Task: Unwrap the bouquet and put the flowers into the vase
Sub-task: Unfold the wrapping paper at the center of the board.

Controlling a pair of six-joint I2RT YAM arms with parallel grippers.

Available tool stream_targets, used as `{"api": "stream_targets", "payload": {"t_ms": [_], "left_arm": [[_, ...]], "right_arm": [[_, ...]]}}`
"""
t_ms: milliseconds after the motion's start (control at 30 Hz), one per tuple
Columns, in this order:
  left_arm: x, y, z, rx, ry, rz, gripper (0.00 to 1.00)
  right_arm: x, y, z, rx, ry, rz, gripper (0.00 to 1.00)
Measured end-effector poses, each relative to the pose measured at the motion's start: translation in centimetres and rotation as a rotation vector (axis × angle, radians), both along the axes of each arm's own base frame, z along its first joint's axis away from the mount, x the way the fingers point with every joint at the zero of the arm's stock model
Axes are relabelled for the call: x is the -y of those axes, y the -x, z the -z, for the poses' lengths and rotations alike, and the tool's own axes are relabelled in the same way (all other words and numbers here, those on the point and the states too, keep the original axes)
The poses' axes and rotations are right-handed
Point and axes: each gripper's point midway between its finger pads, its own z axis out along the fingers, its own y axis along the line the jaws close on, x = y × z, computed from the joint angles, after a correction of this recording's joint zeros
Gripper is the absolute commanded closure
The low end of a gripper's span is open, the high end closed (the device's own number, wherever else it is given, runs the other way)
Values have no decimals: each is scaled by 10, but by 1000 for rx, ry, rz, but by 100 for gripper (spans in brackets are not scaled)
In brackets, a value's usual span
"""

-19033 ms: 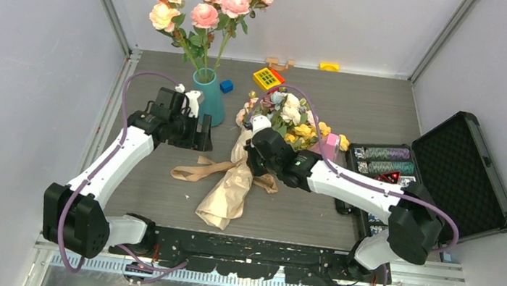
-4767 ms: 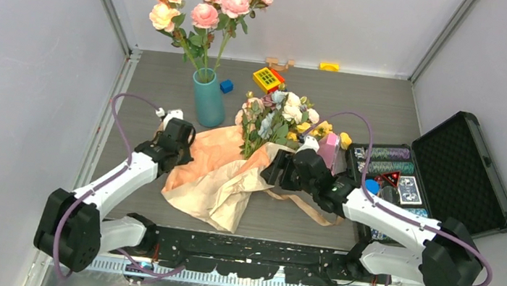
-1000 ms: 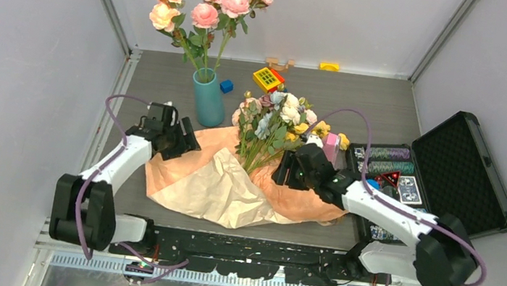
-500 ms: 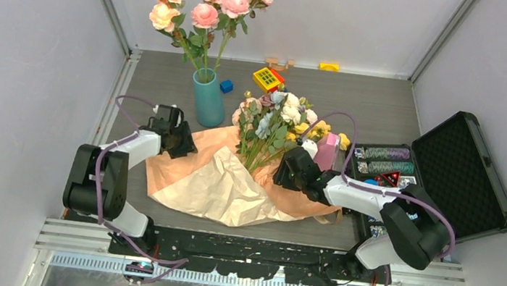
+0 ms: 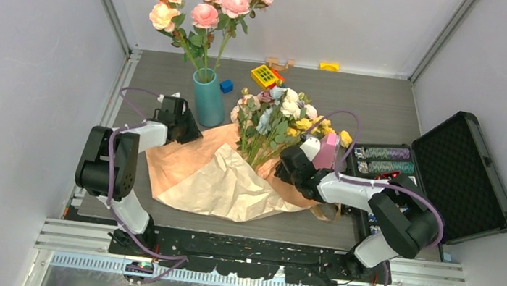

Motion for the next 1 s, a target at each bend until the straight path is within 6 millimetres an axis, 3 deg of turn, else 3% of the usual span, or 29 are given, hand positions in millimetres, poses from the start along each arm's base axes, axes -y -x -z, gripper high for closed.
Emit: {"api": "stream_targets", "payload": {"t_ms": [233, 467, 567, 667, 833, 900, 1000], "left_arm": [[1, -7, -1, 9, 15, -16, 70], [2, -2, -6, 11, 16, -6, 53], [1, 11, -18, 1, 11, 0, 42], [0, 20, -44, 39, 6, 22, 35], [2, 41, -80, 56, -3, 85, 20], [-1, 54, -85, 39, -14, 92, 11], [-10, 74, -92, 36, -40, 78, 6]], "right_arm": [[2, -17, -1, 23, 8, 45, 53], [3, -11, -10, 16, 55, -51, 42], [3, -4, -29, 22, 53, -116, 35], [-1, 4, -58, 55, 20, -192, 29], [-23, 21, -102, 104, -85, -368, 27], [-36, 27, -112, 104, -126, -446, 27], [-54, 35, -112, 75, -173, -545, 26]]}}
